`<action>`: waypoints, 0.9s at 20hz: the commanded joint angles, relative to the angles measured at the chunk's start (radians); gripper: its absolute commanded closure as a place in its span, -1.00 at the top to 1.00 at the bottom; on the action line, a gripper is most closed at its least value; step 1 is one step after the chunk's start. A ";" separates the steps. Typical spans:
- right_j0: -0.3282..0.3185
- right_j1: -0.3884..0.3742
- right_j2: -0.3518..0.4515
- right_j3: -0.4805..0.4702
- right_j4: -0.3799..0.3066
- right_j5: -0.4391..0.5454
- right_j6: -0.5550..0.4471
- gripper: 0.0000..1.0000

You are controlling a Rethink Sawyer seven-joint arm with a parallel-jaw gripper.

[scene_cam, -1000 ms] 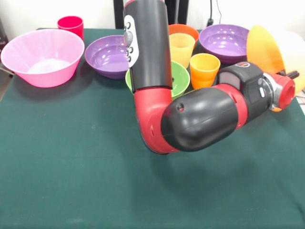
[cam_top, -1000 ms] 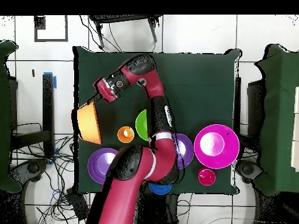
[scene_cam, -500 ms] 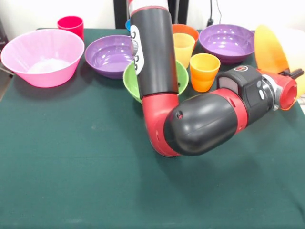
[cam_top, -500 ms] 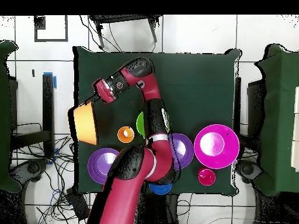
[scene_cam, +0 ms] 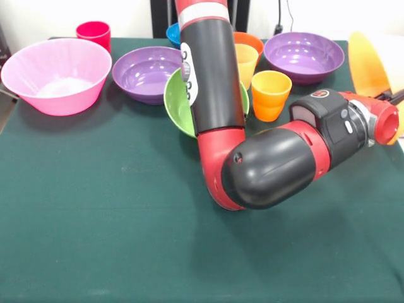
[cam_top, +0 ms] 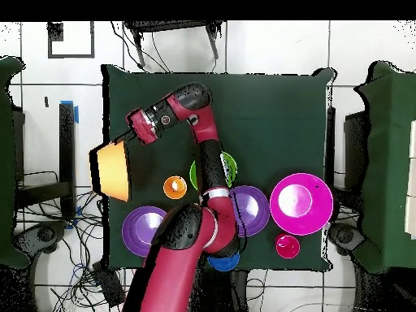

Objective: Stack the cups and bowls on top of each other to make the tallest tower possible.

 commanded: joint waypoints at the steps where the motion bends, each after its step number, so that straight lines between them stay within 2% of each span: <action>1: -0.042 0.042 0.087 -0.001 -0.025 0.067 0.116 -1.00; 11: -0.093 0.046 0.092 -0.024 -0.101 0.049 0.139 -1.00; 14: -0.105 0.053 0.089 -0.037 -0.142 0.039 0.159 -1.00; 18: -0.114 0.062 0.089 -0.064 -0.233 0.055 0.239 -1.00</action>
